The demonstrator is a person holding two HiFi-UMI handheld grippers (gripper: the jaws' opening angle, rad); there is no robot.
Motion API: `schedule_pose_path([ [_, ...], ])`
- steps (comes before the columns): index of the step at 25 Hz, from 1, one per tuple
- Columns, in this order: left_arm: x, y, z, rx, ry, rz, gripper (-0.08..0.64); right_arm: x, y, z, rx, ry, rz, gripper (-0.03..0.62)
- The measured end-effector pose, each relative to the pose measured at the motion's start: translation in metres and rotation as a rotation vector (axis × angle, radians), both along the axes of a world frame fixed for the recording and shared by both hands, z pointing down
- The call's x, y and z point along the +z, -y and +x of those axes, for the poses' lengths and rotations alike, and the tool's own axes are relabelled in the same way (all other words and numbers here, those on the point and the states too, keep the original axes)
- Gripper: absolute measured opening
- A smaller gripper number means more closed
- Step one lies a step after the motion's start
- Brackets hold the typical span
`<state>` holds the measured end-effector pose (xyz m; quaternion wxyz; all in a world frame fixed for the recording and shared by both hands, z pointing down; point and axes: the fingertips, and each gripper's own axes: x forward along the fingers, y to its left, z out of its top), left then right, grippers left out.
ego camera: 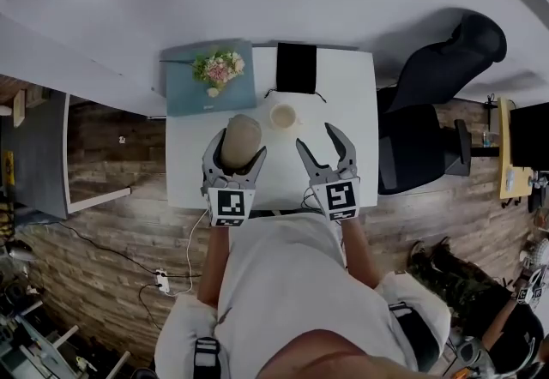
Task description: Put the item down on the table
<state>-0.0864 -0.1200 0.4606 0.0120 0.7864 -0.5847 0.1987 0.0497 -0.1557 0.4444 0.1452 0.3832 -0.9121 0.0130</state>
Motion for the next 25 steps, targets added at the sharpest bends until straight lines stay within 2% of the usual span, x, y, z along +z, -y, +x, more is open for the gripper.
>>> schedule_pose_path([
  [5, 0.037, -0.001, 0.008, -0.019, -0.001, -0.093, 0.408, 0.023, 0.008, 0.008, -0.019, -0.006, -0.049, 0.279],
  [11, 0.066, -0.001, 0.019, 0.017, 0.012, -0.163, 0.408, 0.047, 0.013, 0.015, -0.011, -0.018, -0.101, 0.275],
  [25, 0.142, -0.010, 0.030, 0.210, 0.043, -0.295, 0.408, 0.111, -0.008, 0.010, 0.064, -0.126, -0.225, 0.265],
])
